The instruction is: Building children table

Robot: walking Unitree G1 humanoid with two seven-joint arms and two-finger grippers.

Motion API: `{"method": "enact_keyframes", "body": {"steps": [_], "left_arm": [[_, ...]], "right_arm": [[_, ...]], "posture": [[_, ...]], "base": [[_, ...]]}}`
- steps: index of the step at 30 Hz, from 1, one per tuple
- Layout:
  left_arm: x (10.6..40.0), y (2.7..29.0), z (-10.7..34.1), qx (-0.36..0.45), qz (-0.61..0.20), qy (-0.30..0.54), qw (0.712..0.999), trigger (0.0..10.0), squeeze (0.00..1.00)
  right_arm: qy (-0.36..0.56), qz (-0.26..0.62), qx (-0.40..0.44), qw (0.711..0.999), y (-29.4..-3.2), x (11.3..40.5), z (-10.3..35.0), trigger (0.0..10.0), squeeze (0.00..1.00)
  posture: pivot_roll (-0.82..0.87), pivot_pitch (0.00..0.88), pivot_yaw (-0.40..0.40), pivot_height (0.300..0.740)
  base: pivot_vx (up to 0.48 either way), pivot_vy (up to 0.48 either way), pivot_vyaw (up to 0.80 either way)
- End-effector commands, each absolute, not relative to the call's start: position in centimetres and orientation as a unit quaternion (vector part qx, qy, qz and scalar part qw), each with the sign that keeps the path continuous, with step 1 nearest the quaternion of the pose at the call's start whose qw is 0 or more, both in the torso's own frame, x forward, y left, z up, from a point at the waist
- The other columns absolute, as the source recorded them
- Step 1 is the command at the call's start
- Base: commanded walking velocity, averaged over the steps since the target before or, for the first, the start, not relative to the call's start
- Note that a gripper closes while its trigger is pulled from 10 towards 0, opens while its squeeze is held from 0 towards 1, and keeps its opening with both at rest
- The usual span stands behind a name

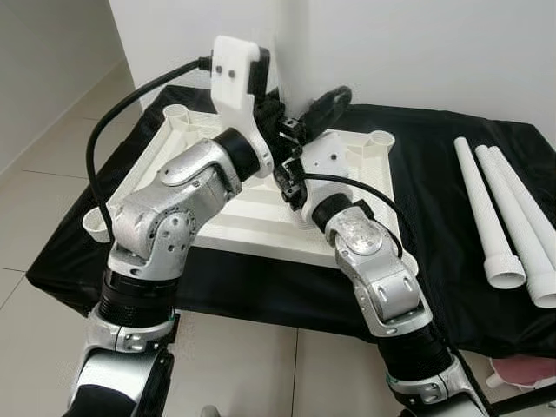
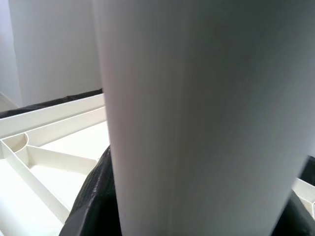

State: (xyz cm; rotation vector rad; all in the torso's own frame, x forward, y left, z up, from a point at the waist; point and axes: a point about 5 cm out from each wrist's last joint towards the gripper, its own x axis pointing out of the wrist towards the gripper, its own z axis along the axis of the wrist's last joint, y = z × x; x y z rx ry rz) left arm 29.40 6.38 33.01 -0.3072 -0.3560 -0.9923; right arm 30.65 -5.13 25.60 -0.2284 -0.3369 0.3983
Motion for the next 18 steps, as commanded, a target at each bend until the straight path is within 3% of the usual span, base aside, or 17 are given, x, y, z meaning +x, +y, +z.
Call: {"method": "enact_keyframes", "body": {"steps": [1, 6, 9, 10, 11, 15, 18], "left_arm": [[29.1, 6.9, 33.9, -0.199, -0.499, -0.172, 0.826, 10.0, 0.00], [29.0, 8.6, 34.9, -0.253, -0.509, -0.191, 0.801, 10.0, 0.00], [29.5, 10.1, 35.0, -0.261, -0.480, -0.206, 0.812, 10.0, 0.00], [29.7, 10.7, 35.1, -0.270, -0.465, -0.211, 0.816, 10.0, 0.00], [29.9, 11.4, 35.1, -0.277, -0.449, -0.216, 0.821, 10.0, 0.00], [30.3, 12.9, 34.4, -0.260, -0.405, -0.214, 0.850, 10.0, 0.00], [30.0, 13.0, 34.0, -0.244, -0.411, -0.206, 0.854, 10.0, 0.00]], "right_arm": [[-0.176, 0.187, -0.108, 0.961, -5.5, 30.4, 25.9, 0.0, 0.00], [-0.172, 0.171, -0.111, 0.964, -6.1, 30.6, 25.7, 0.0, 0.00], [-0.171, 0.152, -0.111, 0.967, -7.2, 30.7, 25.8, 0.0, 0.00], [-0.170, 0.142, -0.108, 0.969, -7.8, 30.8, 25.9, 1.4, 0.00], [-0.172, 0.130, -0.101, 0.971, -8.6, 30.7, 26.2, 10.0, 0.00], [-0.176, 0.078, -0.079, 0.978, -11.6, 30.4, 26.9, 10.0, 0.00], [-0.168, 0.055, -0.078, 0.981, -12.8, 30.3, 26.7, 10.0, 0.00]], "posture": [[-0.04, 0.065, 0.026, 0.740], [-0.04, 0.066, 0.028, 0.740], [-0.04, 0.068, 0.027, 0.740], [-0.04, 0.068, 0.027, 0.740], [-0.04, 0.069, 0.026, 0.740], [-0.04, 0.076, 0.027, 0.740], [-0.05, 0.082, 0.032, 0.740]], "base": [[0.000, 0.000, 0.00], [0.000, 0.000, 0.00], [0.000, 0.000, 0.00], [0.000, 0.000, 0.00], [0.000, 0.000, 0.00], [0.000, 0.000, 0.00], [0.000, 0.000, 0.00]]}}
